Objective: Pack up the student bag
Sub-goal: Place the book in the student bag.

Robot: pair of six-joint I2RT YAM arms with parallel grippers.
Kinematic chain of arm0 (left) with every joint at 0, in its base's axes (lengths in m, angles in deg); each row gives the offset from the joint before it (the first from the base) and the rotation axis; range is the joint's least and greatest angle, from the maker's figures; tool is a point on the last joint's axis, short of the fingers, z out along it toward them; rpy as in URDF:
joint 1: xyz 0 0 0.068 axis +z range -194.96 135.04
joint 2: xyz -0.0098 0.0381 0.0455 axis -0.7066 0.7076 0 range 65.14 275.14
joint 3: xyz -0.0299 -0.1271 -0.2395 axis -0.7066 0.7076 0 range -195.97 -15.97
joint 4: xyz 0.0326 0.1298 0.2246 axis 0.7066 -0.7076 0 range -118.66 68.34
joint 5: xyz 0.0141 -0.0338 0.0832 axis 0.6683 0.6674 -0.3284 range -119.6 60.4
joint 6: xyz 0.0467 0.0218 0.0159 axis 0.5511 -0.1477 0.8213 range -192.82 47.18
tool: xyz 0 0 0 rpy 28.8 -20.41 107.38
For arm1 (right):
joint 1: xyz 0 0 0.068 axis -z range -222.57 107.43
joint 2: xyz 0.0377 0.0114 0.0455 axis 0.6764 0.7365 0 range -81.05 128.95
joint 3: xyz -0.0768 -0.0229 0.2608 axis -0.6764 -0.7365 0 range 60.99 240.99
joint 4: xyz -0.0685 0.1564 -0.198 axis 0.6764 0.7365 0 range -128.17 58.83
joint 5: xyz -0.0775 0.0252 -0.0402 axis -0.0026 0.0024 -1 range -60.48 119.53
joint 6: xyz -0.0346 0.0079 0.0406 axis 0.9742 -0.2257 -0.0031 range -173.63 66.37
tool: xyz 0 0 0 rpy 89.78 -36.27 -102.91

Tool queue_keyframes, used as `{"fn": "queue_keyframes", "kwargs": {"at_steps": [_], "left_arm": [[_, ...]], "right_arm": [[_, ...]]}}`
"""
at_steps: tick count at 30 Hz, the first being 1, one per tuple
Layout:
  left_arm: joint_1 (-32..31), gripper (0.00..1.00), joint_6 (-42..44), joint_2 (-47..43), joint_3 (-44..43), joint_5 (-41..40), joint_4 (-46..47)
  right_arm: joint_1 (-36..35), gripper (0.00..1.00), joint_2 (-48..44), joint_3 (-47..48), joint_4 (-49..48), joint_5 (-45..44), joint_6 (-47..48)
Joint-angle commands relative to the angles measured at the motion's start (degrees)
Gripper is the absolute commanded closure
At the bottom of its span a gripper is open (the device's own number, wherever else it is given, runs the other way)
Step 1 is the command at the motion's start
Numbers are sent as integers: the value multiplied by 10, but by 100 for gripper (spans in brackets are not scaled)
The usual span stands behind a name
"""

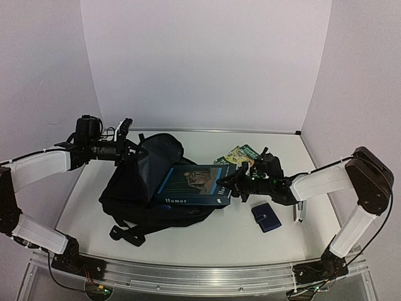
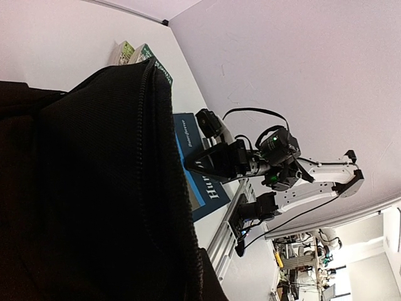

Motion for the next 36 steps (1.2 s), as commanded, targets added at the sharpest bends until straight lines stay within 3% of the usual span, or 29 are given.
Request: {"fn": "queue_keyframes", "kwargs": {"at_steps": [1, 9, 21, 36], "left_arm": [[-16, 100, -9, 11, -42, 38, 66], [-50, 100, -17, 34, -50, 33, 83], [-127, 100, -59, 94, -59, 10, 174], [-235, 100, -97, 216, -144, -21, 267]], "right_arm": [[-8, 100, 43, 39, -10, -3, -5], [-37, 100, 130, 127, -16, -10, 13], [-72, 91, 215, 226, -15, -28, 21], [-72, 88, 113, 111, 4, -76, 35]]}}
